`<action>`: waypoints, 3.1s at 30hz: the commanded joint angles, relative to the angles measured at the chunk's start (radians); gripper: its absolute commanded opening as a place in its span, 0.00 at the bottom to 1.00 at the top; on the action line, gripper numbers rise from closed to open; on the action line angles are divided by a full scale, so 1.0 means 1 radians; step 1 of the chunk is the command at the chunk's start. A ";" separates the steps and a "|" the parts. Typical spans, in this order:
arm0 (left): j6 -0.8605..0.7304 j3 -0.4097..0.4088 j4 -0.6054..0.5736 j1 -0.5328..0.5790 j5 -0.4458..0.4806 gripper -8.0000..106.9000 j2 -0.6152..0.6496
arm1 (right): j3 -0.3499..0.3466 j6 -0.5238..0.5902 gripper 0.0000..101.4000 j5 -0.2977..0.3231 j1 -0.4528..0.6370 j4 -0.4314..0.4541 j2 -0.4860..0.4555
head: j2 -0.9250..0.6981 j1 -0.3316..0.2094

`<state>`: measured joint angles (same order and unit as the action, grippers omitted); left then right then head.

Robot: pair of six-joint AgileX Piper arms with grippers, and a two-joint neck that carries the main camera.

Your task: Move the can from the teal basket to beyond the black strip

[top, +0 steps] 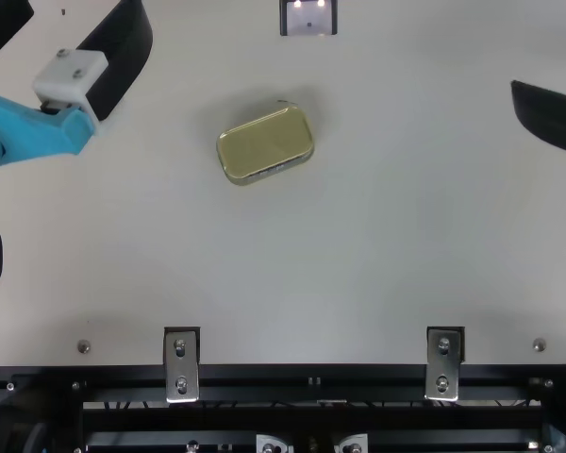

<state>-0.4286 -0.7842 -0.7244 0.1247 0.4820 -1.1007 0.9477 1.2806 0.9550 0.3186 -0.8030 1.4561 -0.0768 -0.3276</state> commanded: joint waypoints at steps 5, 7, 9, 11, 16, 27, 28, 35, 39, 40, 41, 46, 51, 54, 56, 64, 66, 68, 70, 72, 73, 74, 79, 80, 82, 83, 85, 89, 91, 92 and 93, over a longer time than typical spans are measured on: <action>0.000 0.000 0.000 0.000 0.000 0.85 0.000 | 0.018 0.071 1.00 0.063 0.026 -0.039 0.065 | 0.004 -0.027; 0.000 0.000 0.000 0.000 0.000 0.85 0.000 | 0.031 0.097 1.00 0.092 0.030 -0.049 0.093 | 0.004 -0.027; 0.000 0.000 0.000 0.000 0.000 0.85 0.000 | 0.047 0.123 1.00 0.123 0.032 -0.062 0.122 | 0.004 -0.027; 0.000 0.000 0.000 0.000 0.000 0.85 0.000 | 0.065 0.148 1.00 0.155 0.031 -0.073 0.153 | 0.004 -0.027; 0.000 0.000 0.000 0.000 0.000 0.85 0.000 | 0.104 0.204 1.00 0.233 0.014 -0.092 0.227 | 0.004 -0.027; 0.000 0.000 0.000 0.000 0.000 0.85 0.000 | 0.112 0.311 1.00 0.265 -0.115 -0.136 0.368 | 0.004 -0.027; 0.000 0.000 0.000 0.000 0.000 0.85 0.000 | 0.112 0.319 1.00 0.265 -0.127 -0.141 0.379 | 0.004 -0.027; 0.000 0.000 0.000 0.000 0.000 0.85 0.000 | 0.106 0.376 1.00 0.265 -0.199 -0.189 0.450 | 0.004 -0.027; 0.000 0.000 0.000 0.000 0.000 0.85 0.000 | 0.098 0.413 1.00 0.265 -0.230 -0.219 0.482 | 0.004 -0.027; 0.000 0.000 0.000 0.000 0.000 0.85 0.000 | 0.096 0.421 1.00 0.265 -0.236 -0.223 0.487 | 0.004 -0.027; 0.000 0.000 0.000 0.000 0.000 0.85 0.000 | 0.096 0.429 1.00 0.265 -0.239 -0.226 0.491 | 0.004 -0.027; 0.000 0.000 0.000 0.000 0.000 0.85 0.000 | 0.103 0.450 1.00 0.263 -0.235 -0.236 0.496 | 0.004 -0.027; 0.000 0.000 0.000 0.000 0.000 0.85 0.000 | 0.107 0.453 1.00 0.262 -0.233 -0.245 0.495 | 0.004 -0.027; 0.000 0.000 0.000 0.000 0.000 0.85 0.000 | 0.107 0.453 1.00 0.263 -0.233 -0.245 0.495 | 0.004 -0.027; 0.000 0.000 0.000 0.000 0.000 0.85 0.000 | 0.107 0.453 1.00 0.263 -0.233 -0.245 0.495 | 0.004 -0.027; 0.000 0.000 0.000 0.000 0.000 0.85 0.000 | 0.107 0.453 1.00 0.263 -0.233 -0.245 0.495 | 0.004 -0.027; 0.000 0.000 0.000 0.000 0.000 0.85 0.000 | 0.107 0.453 1.00 0.263 -0.233 -0.245 0.495 | 0.004 -0.027; 0.000 0.000 0.000 0.000 0.000 0.85 0.000 | 0.107 0.453 1.00 0.263 -0.233 -0.245 0.495 | 0.004 -0.027; 0.000 0.000 0.000 0.000 0.000 0.85 0.000 | 0.120 0.430 1.00 0.265 -0.239 -0.242 0.489 | 0.004 -0.027; 0.000 0.000 0.000 0.000 0.000 0.85 0.000 | 0.123 0.424 1.00 0.265 -0.236 -0.235 0.483 | 0.004 -0.027; 0.000 0.000 0.000 0.000 0.000 0.85 0.000 | 0.123 0.421 1.00 0.263 -0.236 -0.232 0.476 | 0.004 -0.027; 0.000 0.000 0.000 0.000 0.000 0.85 0.000 | 0.122 0.418 1.00 0.261 -0.236 -0.229 0.467 | 0.004 -0.027; 0.034 -0.004 0.022 0.017 -0.018 0.85 0.010 | 0.123 0.399 1.00 0.245 -0.248 -0.199 0.407 | 0.004 -0.027; 0.037 -0.002 0.025 0.020 -0.027 0.85 0.014 | 0.126 0.392 1.00 0.241 -0.253 -0.189 0.393 | 0.004 -0.027; 0.042 0.005 0.029 0.024 -0.052 0.85 0.026 | 0.134 0.376 1.00 0.233 -0.267 -0.165 0.365 | 0.004 -0.027; 0.043 0.010 0.033 0.024 -0.067 0.85 0.034 | 0.140 0.366 1.00 0.228 -0.276 -0.150 0.351 | 0.004 -0.027; 0.052 0.025 0.047 0.024 -0.103 0.85 0.052 | 0.154 0.345 1.00 0.220 -0.297 -0.118 0.323 | 0.004 -0.027; 0.085 0.069 0.088 0.013 -0.180 0.85 0.097 | 0.192 0.296 1.00 0.208 -0.354 -0.053 0.271 | 0.004 -0.027; 0.108 0.096 0.115 0.003 -0.215 0.85 0.122 | 0.216 0.270 1.00 0.205 -0.387 -0.021 0.251 | 0.004 -0.027; 0.119 0.110 0.126 -0.003 -0.232 0.85 0.135 | 0.230 0.257 1.00 0.205 -0.405 -0.006 0.242 | 0.004 -0.027; 0.130 0.124 0.137 -0.011 -0.248 0.85 0.149 | 0.244 0.244 1.00 0.204 -0.422 0.011 0.235 | 0.004 -0.027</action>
<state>-0.3116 -0.6778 -0.6015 0.1190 0.2645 -0.9699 1.1737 1.5433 1.1669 -0.0747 -0.8184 1.6978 -0.0768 -0.3276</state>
